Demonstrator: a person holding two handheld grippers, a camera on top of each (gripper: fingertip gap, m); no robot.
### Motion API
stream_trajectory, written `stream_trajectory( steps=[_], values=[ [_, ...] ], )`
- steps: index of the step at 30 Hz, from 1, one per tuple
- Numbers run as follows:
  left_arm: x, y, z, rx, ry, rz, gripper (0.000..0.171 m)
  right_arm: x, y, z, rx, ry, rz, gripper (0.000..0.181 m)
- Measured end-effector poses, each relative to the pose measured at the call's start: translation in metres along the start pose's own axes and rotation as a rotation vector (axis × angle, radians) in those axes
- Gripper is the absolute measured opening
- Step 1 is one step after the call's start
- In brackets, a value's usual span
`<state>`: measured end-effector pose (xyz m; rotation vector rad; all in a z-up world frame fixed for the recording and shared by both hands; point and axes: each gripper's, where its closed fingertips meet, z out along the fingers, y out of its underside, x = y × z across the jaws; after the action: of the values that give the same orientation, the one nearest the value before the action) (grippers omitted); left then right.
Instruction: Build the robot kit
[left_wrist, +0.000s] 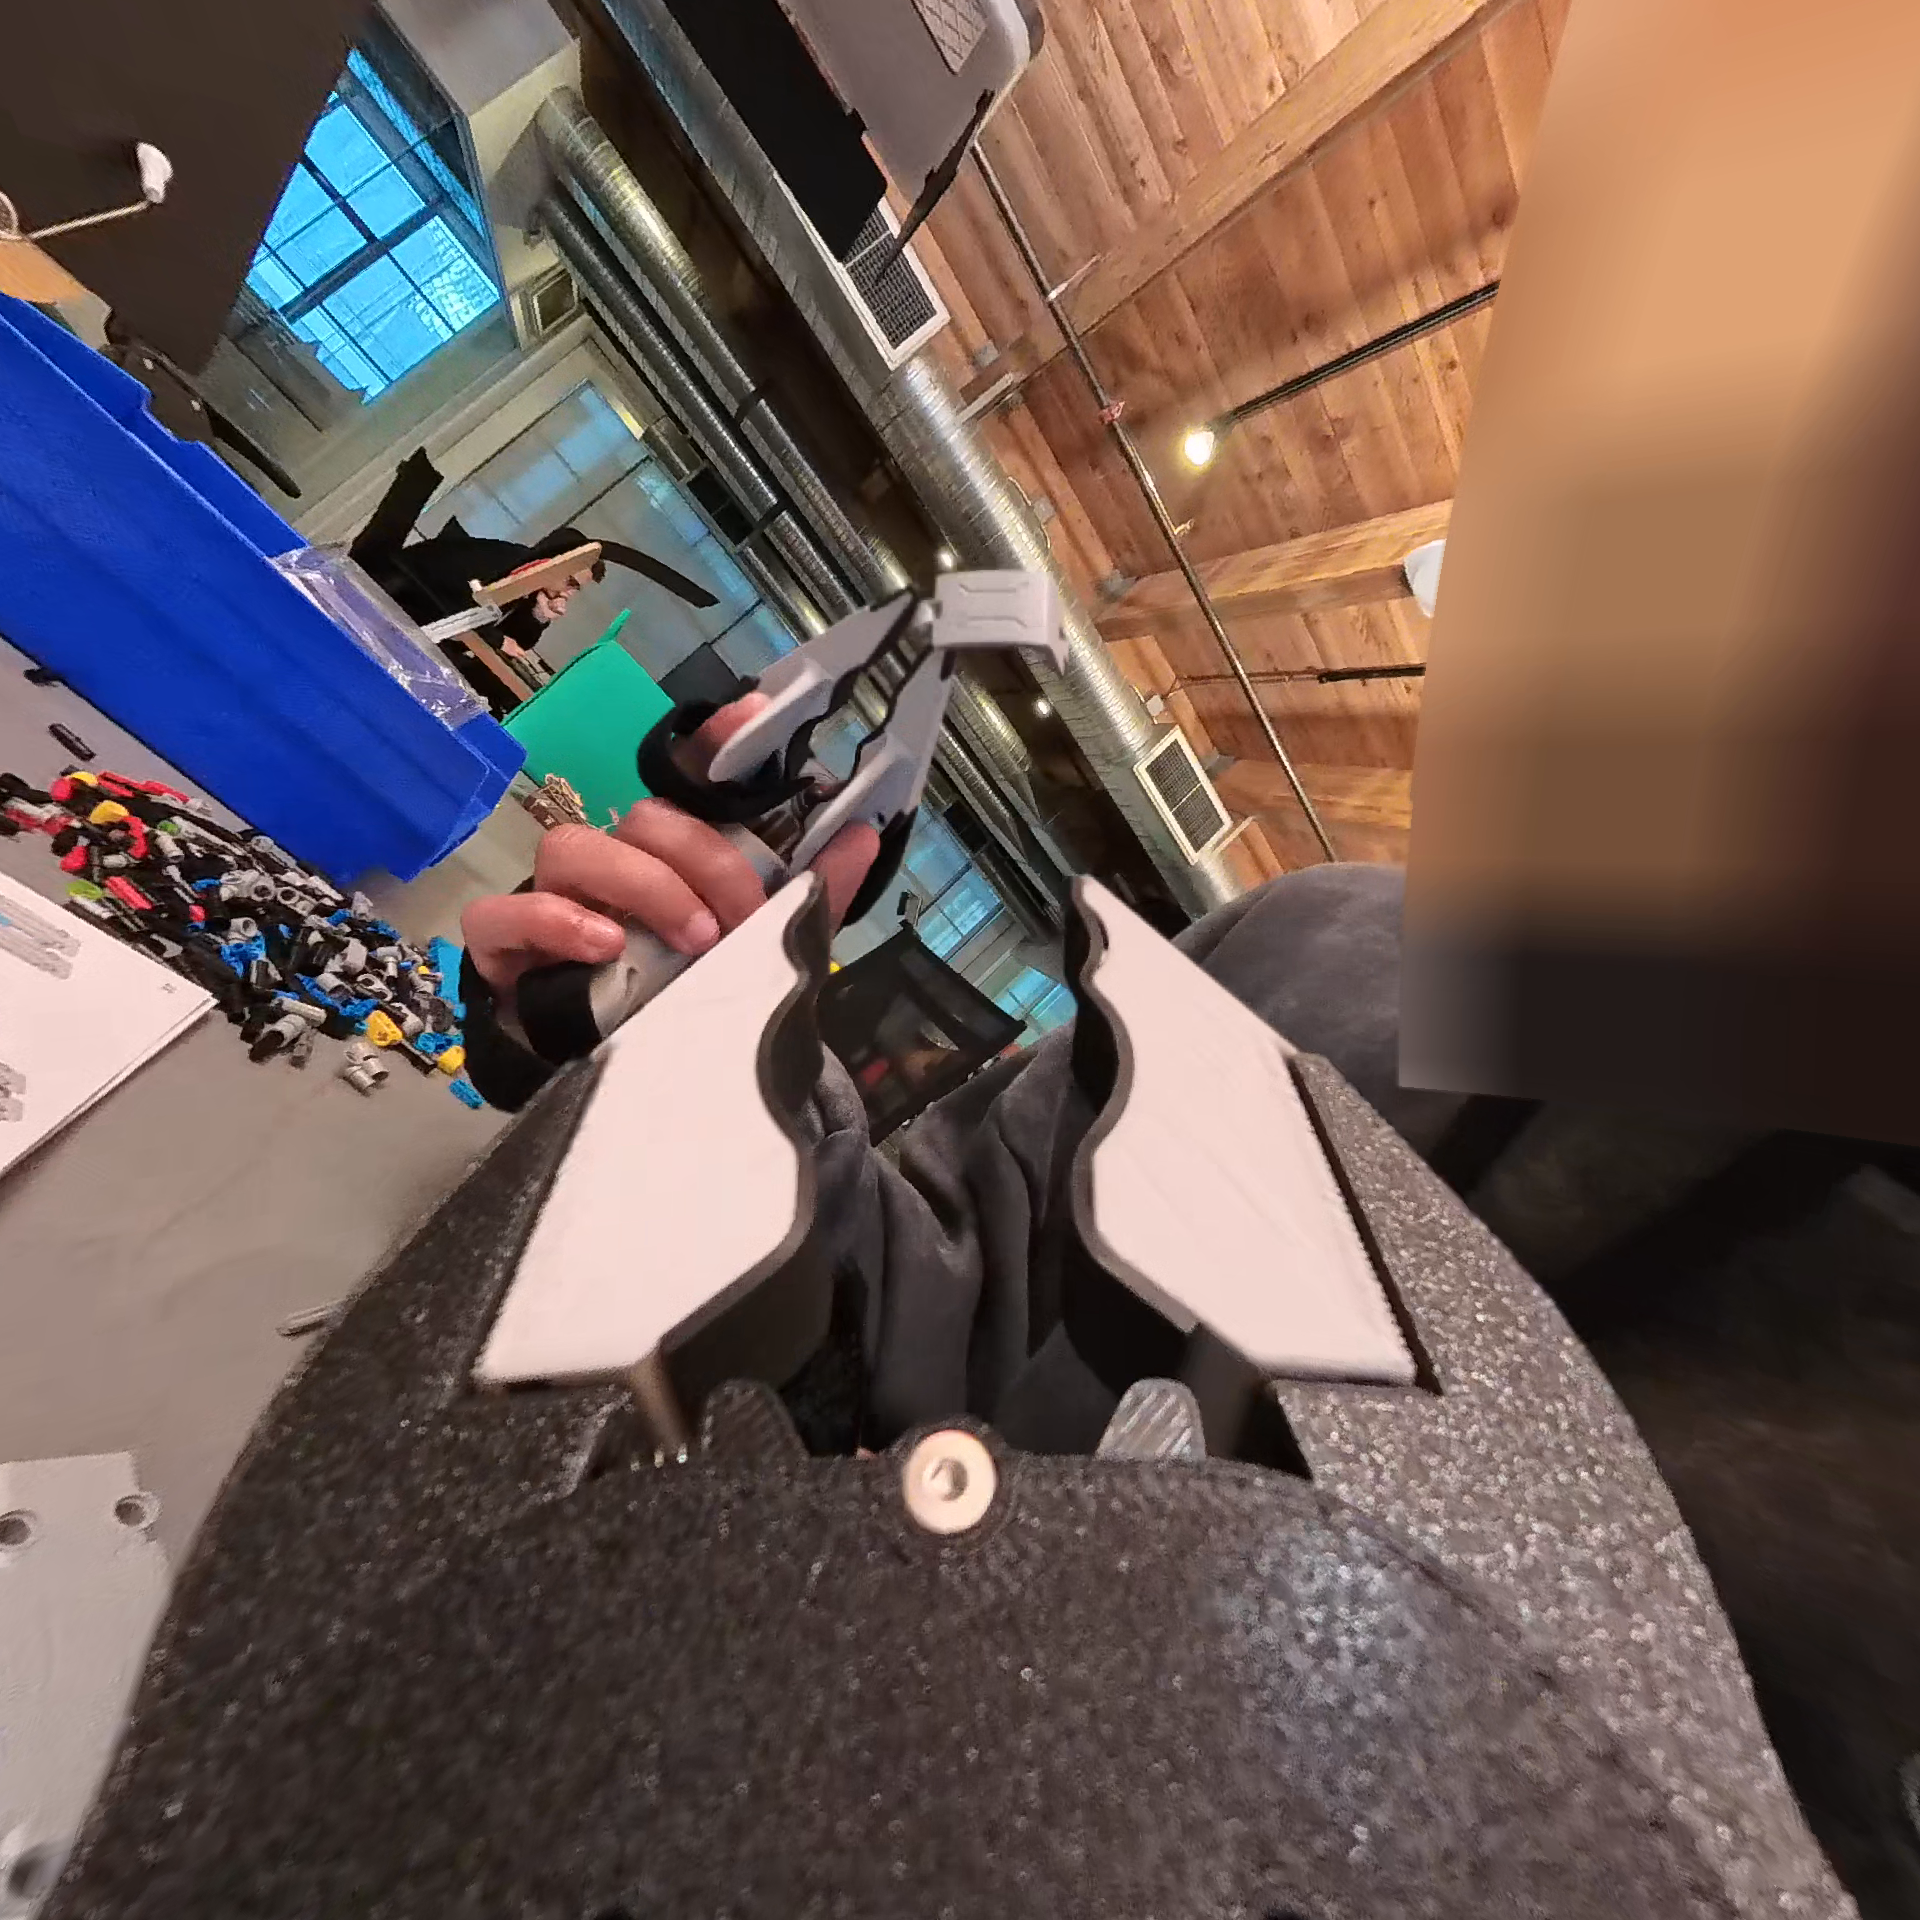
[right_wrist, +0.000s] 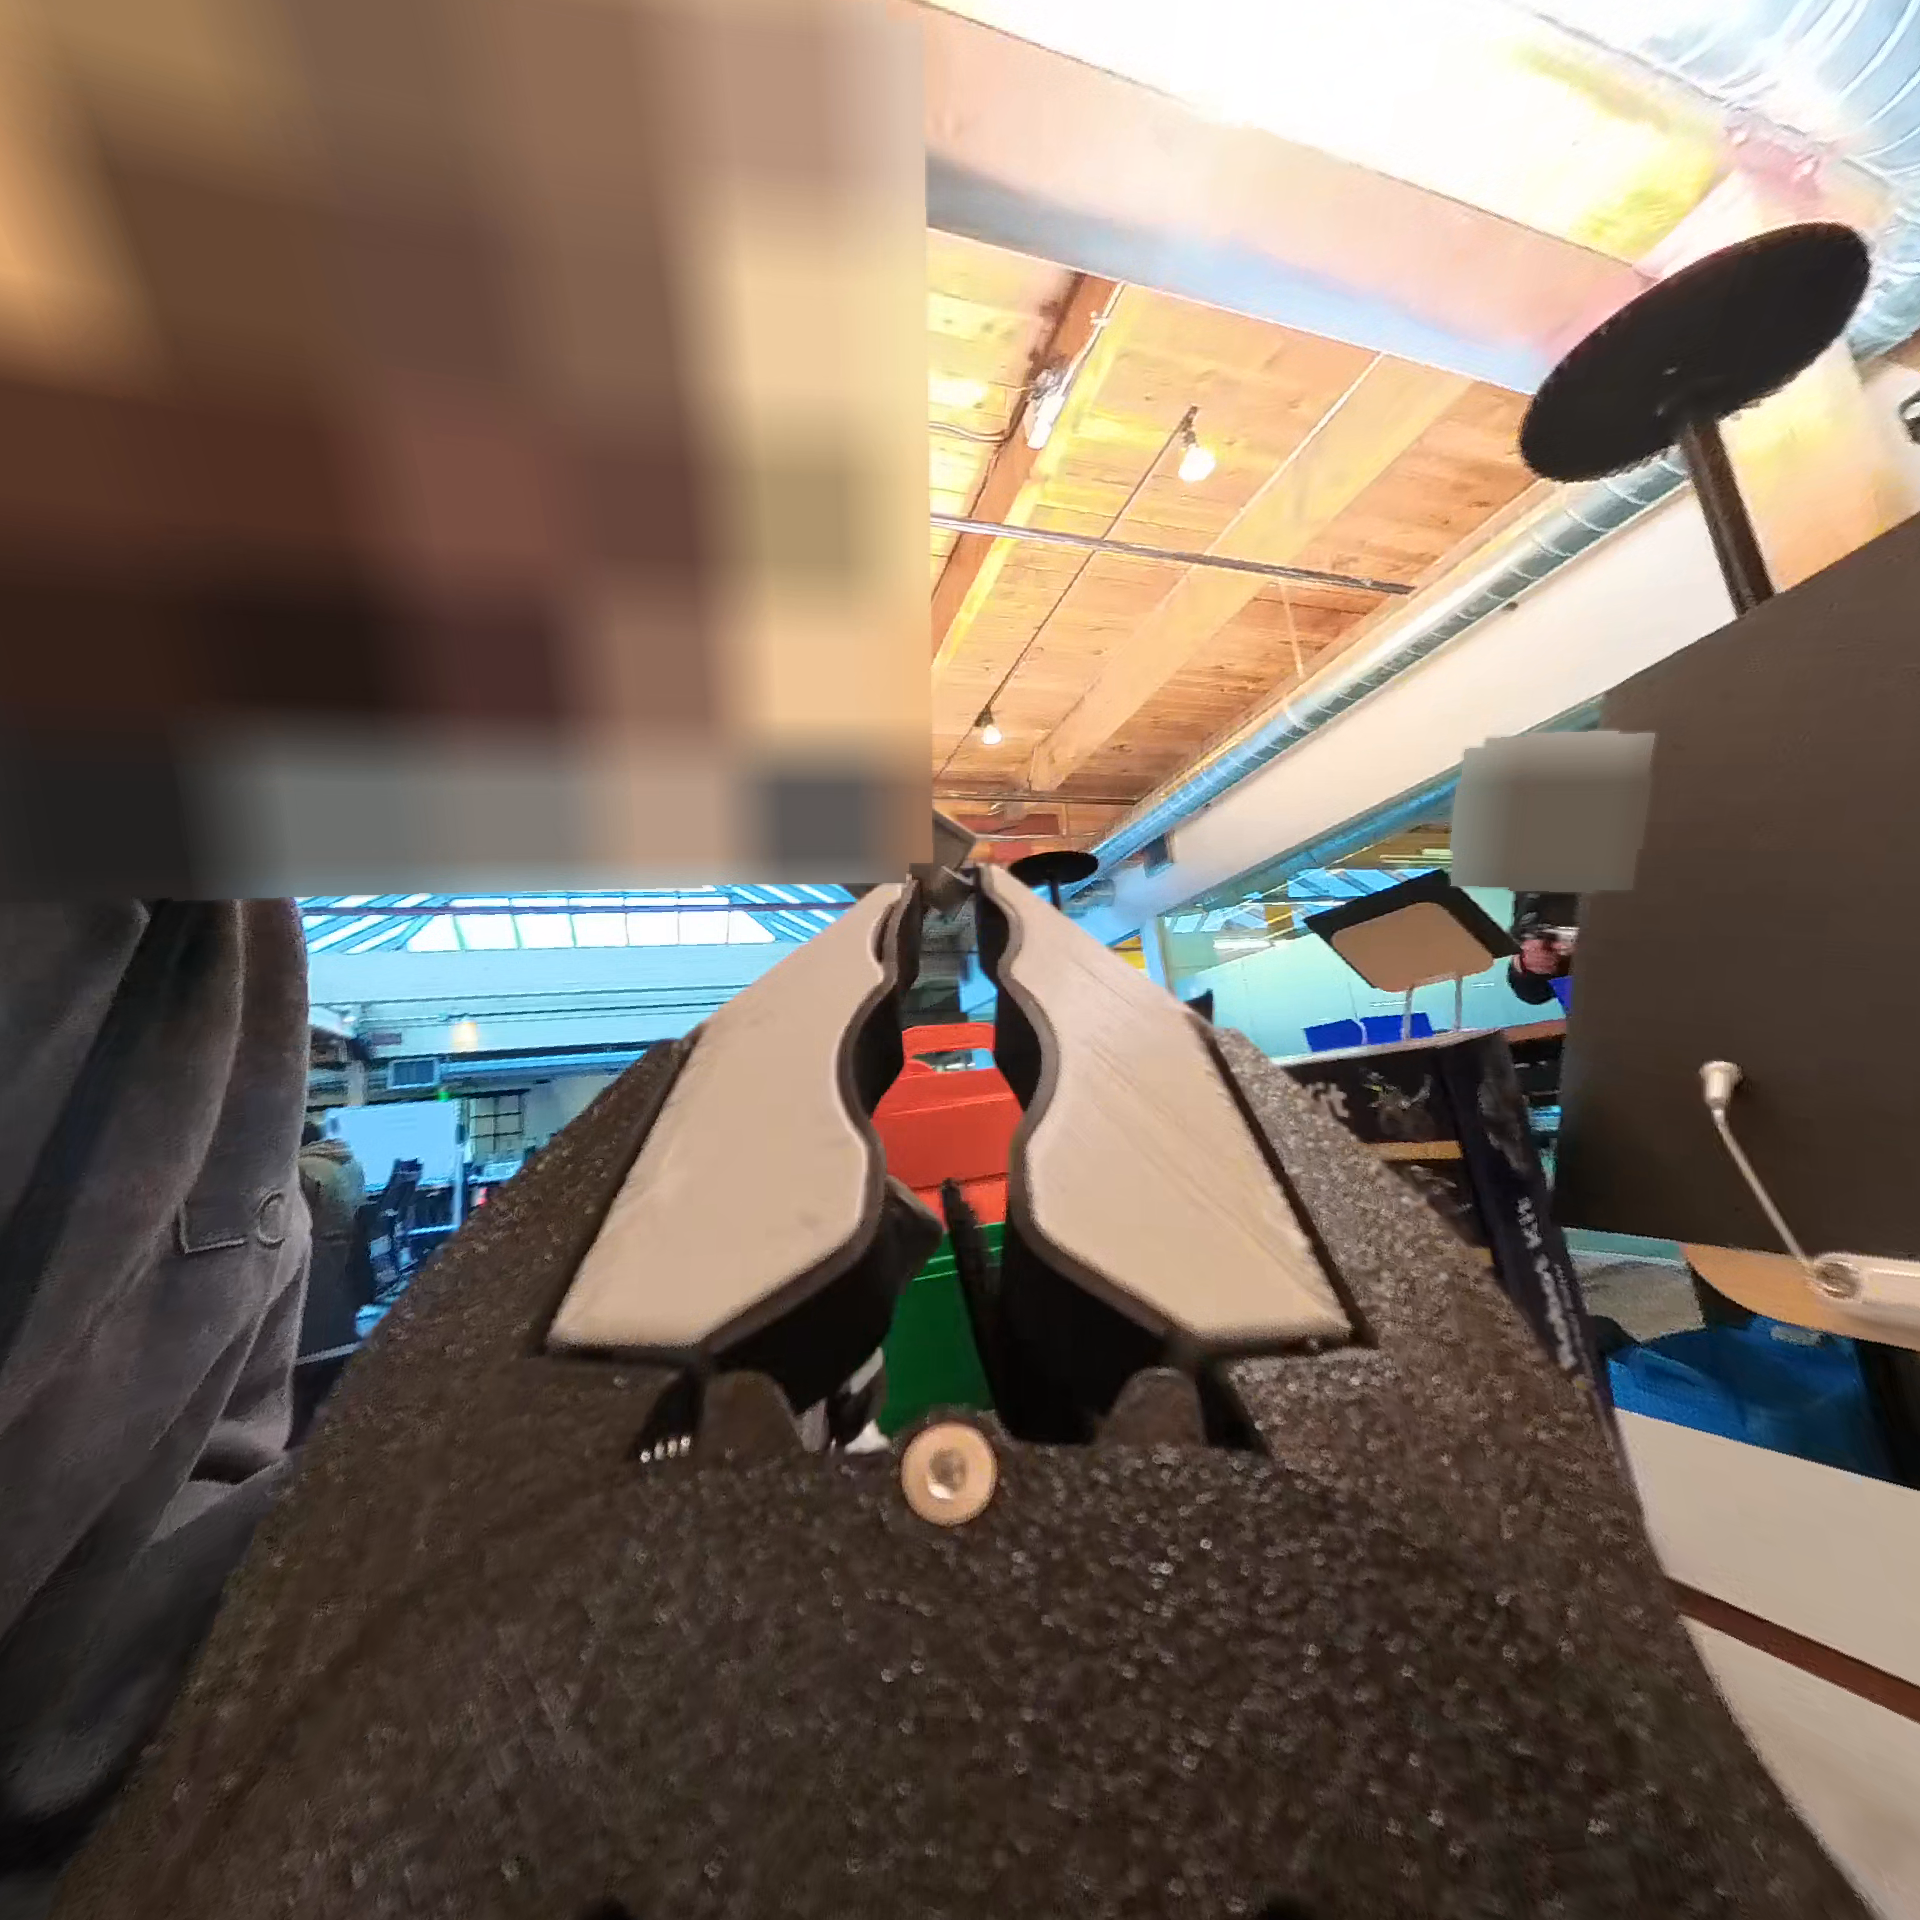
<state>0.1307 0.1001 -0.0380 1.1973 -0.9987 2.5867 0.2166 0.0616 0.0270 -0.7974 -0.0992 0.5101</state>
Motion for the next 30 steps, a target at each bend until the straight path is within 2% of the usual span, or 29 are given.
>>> stream_trajectory(
  steps=[3,7,10,13,18,19,20,22,24,26,29,30],
  values=[
    [0.003,0.005,0.007,-0.014,0.024,-0.069,0.043,-0.009,0.008,0.003,-0.032,-0.043,-0.037,0.008],
    [0.011,0.012,0.016,-0.045,0.066,-0.142,0.048,-0.023,0.053,0.005,-0.331,-0.104,-0.325,0.008],
    [-0.006,0.013,0.005,-0.053,0.04,-0.279,0.045,-0.028,0.08,-0.003,-0.494,-0.164,-0.472,0.008],
    [-0.012,0.014,-0.007,-0.049,0.068,-0.406,0.046,-0.031,0.092,-0.01,-0.574,-0.204,-0.489,0.008],
    [-0.019,0.025,-0.01,-0.099,0.039,-0.439,0.046,-0.031,0.126,-0.027,-0.759,-0.264,-0.564,0.009],
    [-0.023,0.029,-0.011,-0.117,0.019,-0.438,0.042,-0.032,0.129,-0.028,-0.763,-0.27,-0.561,0.009],
    [-0.027,0.031,-0.012,-0.121,0.002,-0.442,0.03,-0.033,0.13,-0.028,-0.768,-0.272,-0.562,0.008],
    [-0.033,0.029,-0.014,-0.105,-0.015,-0.455,0.028,-0.029,0.132,-0.03,-0.784,-0.262,-0.568,0.008],
    [-0.041,0.027,-0.019,-0.094,-0.065,-0.428,0.026,-0.023,0.136,-0.032,-0.798,-0.225,-0.547,0.008],
    [-0.048,0.019,-0.026,-0.08,-0.137,-0.336,0.026,-0.015,0.134,-0.031,-0.789,-0.151,-0.5,0.008],
    [-0.059,0.0,-0.045,-0.074,-0.345,-0.051,0.026,-0.004,0.122,-0.026,-0.723,-0.046,-0.361,0.026],
    [-0.066,-0.008,-0.055,-0.066,-0.439,0.044,0.025,0.001,0.12,-0.026,-0.716,-0.016,-0.317,0.026]
  ],
)
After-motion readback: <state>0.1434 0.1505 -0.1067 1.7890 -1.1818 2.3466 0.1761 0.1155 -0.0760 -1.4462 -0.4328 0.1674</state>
